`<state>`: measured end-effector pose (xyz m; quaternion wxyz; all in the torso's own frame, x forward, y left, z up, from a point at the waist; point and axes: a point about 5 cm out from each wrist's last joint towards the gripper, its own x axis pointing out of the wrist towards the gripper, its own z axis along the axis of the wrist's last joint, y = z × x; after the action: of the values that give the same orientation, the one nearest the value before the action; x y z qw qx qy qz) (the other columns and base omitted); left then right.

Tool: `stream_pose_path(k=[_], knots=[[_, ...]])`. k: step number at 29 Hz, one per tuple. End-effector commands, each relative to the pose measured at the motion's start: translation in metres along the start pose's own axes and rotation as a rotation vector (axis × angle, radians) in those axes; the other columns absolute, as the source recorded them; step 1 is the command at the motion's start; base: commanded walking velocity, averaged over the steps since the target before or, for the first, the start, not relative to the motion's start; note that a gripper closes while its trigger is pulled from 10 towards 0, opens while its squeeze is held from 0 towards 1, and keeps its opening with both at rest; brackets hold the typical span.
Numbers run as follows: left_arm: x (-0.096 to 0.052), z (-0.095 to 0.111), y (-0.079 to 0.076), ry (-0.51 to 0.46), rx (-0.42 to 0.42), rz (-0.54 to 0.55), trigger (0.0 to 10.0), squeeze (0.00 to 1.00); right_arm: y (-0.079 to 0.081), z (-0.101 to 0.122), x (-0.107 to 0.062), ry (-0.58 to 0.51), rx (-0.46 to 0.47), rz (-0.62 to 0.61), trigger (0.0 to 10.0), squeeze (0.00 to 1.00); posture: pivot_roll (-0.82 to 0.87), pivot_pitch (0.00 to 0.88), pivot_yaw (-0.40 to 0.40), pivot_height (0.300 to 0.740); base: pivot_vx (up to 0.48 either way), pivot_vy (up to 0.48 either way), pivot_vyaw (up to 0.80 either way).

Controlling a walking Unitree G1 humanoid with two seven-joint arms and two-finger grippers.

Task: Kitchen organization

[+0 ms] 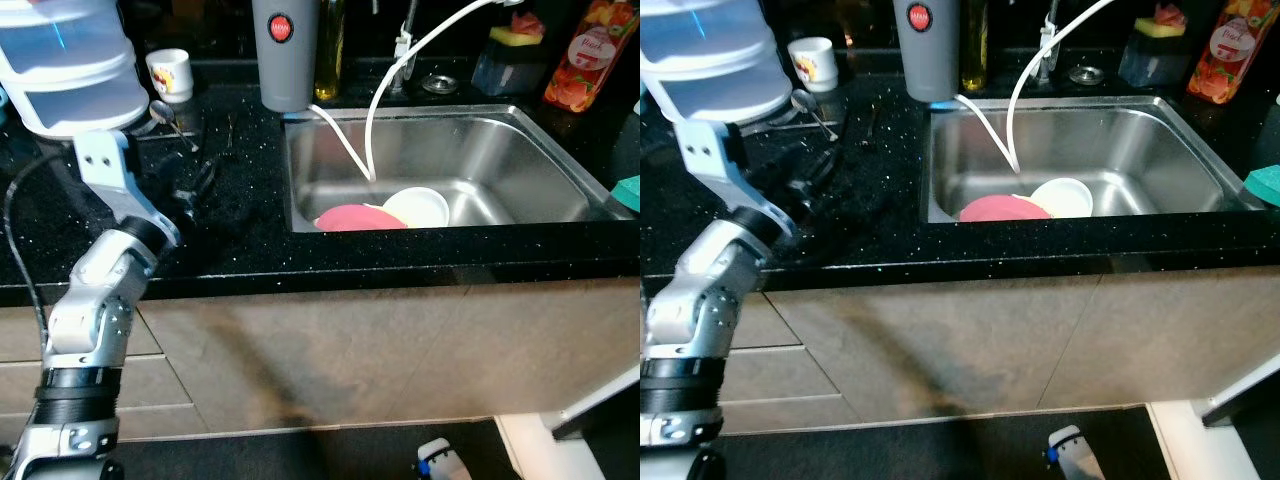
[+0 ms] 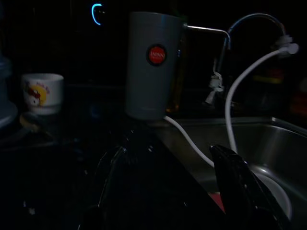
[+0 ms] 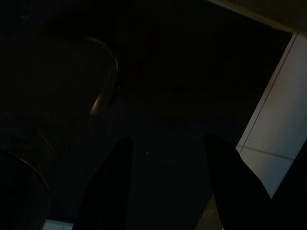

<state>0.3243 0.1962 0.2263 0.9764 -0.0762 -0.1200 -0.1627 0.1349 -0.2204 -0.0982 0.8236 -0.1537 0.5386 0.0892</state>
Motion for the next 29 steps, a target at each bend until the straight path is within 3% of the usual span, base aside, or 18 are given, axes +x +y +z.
stream_pose_path(k=[1, 6, 17, 20, 22, 27, 29], knots=[[0.003, 0.002, -0.002, 0.001, 0.03, 0.011, 10.0, 0.0, -0.001, 0.001, 0.0, -0.002, -0.008, -0.003, 10.0, 0.0, 0.02, 0.0, 0.016, 0.74, 0.39, 0.0, 0.0], [0.008, 0.001, 0.0, -0.012, 0.051, 0.06, 10.0, 0.0, -0.001, 0.001, 0.0, -0.003, -0.005, -0.005, 10.0, 0.0, 0.01, 0.0, 0.019, 0.74, 0.391, 0.0, 0.0], [0.009, 0.002, -0.005, -0.011, 0.047, 0.041, 10.0, 0.0, -0.001, 0.001, 0.0, -0.003, -0.008, -0.005, 10.0, 0.0, 0.01, 0.0, 0.018, 0.74, 0.314, 0.0, 0.0], [0.01, 0.001, -0.013, 0.022, 0.065, -0.015, 10.0, 0.0, -0.001, 0.001, 0.0, -0.003, -0.008, -0.004, 10.0, 0.0, 0.02, 0.0, 0.017, 0.74, 0.0, 0.0, 0.0], [0.01, -0.003, -0.026, 0.084, 0.164, -0.114, 10.0, 0.0, -0.001, 0.0, 0.0, -0.001, -0.009, -0.004, 10.0, 0.0, 0.02, 0.0, 0.016, 0.74, 0.0, 0.0, 0.0], [0.009, -0.006, -0.031, 0.125, 0.205, -0.162, 10.0, 0.0, -0.001, 0.0, 0.0, 0.0, -0.011, -0.003, 10.0, 0.0, 0.02, 0.0, 0.017, 0.74, 0.0, 0.0, 0.0], [0.005, -0.01, -0.036, 0.173, 0.233, -0.243, 10.0, 0.0, -0.001, 0.0, 0.0, 0.007, -0.023, -0.005, 10.0, 0.0, 0.02, 0.0, 0.015, 0.74, 0.0, 0.0, 0.0]])
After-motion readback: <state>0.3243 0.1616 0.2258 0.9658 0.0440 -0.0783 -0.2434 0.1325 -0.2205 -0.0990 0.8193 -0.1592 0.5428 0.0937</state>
